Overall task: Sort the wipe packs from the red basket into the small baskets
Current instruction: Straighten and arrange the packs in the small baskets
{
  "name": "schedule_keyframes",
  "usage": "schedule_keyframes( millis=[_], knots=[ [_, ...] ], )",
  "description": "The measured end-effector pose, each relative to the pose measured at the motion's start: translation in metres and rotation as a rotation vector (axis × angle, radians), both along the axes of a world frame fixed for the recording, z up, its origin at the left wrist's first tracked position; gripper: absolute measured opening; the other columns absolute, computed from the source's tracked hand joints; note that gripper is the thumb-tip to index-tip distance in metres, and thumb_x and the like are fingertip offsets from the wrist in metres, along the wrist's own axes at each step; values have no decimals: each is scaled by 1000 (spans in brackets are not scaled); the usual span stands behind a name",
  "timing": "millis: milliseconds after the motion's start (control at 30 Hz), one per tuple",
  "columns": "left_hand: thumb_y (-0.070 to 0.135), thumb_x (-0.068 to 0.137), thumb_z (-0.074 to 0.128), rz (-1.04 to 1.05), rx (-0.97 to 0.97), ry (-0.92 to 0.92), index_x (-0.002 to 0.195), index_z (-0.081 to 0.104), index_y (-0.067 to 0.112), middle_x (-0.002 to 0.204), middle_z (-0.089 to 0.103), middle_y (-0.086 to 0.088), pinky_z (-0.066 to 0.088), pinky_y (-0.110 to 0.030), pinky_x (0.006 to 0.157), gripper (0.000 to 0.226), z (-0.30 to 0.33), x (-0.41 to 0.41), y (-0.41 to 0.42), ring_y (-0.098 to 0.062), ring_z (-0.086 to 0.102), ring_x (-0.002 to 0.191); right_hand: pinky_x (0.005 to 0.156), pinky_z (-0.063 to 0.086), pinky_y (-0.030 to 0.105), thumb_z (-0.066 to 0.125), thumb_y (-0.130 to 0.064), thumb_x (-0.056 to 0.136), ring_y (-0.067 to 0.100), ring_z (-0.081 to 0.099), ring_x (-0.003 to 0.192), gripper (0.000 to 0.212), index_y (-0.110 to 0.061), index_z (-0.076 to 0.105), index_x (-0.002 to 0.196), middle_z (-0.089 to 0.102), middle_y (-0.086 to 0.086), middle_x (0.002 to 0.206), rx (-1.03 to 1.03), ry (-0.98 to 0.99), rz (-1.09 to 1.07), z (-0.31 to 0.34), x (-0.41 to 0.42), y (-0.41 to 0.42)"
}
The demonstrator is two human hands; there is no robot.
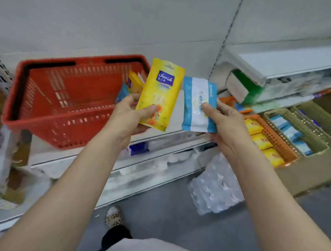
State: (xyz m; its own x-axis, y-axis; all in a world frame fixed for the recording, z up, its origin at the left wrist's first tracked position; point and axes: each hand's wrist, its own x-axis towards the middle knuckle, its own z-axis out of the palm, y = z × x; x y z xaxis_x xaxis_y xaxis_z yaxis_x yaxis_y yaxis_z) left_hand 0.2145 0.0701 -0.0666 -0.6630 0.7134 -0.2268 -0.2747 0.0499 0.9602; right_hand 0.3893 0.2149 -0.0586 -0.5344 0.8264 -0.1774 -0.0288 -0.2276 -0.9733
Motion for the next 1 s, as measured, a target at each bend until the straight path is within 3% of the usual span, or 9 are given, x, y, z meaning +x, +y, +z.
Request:
schedule_keyframes(
  millis=[67, 167, 233, 333, 400, 633, 767, 900, 1000],
  knots=[
    [9, 83, 73, -78, 6, 0, 114, 57, 20, 97, 72, 0, 60, -34, 65, 37, -9, 49, 12, -17, 71, 77, 88, 56, 52, 71, -16, 90, 34, 70, 100, 27, -8, 69, 116, 73, 16, 109, -18, 15, -67, -7, 57, 2],
    [10, 83, 74, -168, -15, -17, 116, 57, 19, 93, 74, 1, 59, -32, 62, 39, -21, 113, 24, -16, 72, 74, 88, 52, 61, 65, -19, 94, 40, 66, 103, 27, -10, 66, 120, 71, 18, 114, -50, 19, -162, -16, 133, 2],
    [10, 82, 74, -206, -32, -45, 117, 57, 16, 98, 73, -3, 59, -32, 63, 39, -29, 148, 30, -17, 73, 75, 84, 54, 55, 62, -21, 97, 35, 68, 96, 22, -13, 67, 117, 73, 15, 111, -84, 23, -205, -22, 175, 2],
    [12, 83, 74, -260, -65, -65, 122, 57, 12, 107, 71, -4, 59, -33, 65, 42, -35, 186, 41, -17, 73, 80, 56, 56, 27, 59, -26, 98, 13, 69, 69, 19, -20, 68, 114, 76, -4, 85, -87, -7, -238, -29, 217, 6],
    [14, 85, 73, -289, -87, -64, 122, 58, 11, 108, 71, -5, 60, -32, 66, 40, -36, 208, 55, -17, 73, 82, 46, 50, 20, 59, -26, 98, 5, 67, 60, 20, -19, 66, 116, 74, -9, 77, -81, -9, -264, -32, 242, 13],
    [36, 92, 64, -307, -144, -30, 97, 63, 15, 83, 74, -1, 61, -31, 64, 22, -44, 266, 146, -12, 70, 67, 50, 52, 23, 64, -26, 95, 7, 68, 67, 25, -22, 64, 120, 75, -4, 88, -54, -73, -343, -46, 302, 72],
    [21, 87, 71, -261, -195, -106, 114, 63, 1, 104, 73, -15, 61, -37, 71, 35, -59, 288, 215, -26, 72, 85, 63, 55, 34, 66, -25, 94, 15, 69, 77, 20, -25, 66, 113, 74, 3, 99, -33, -154, -311, -55, 326, 133],
    [7, 83, 70, -250, -212, -144, 115, 64, 8, 109, 72, -12, 59, -47, 82, 32, -70, 300, 282, -26, 72, 91, 61, 55, 33, 68, -16, 92, 16, 68, 73, 21, -20, 64, 112, 71, 3, 96, 1, -237, -254, -60, 336, 207],
    [4, 85, 67, -227, -186, -179, 121, 60, 14, 108, 73, -7, 61, -44, 72, 38, -74, 308, 326, -23, 73, 91, 61, 56, 29, 69, -15, 91, 16, 69, 76, 19, -16, 61, 108, 73, 10, 103, 26, -283, -220, -63, 342, 262]
  ],
)
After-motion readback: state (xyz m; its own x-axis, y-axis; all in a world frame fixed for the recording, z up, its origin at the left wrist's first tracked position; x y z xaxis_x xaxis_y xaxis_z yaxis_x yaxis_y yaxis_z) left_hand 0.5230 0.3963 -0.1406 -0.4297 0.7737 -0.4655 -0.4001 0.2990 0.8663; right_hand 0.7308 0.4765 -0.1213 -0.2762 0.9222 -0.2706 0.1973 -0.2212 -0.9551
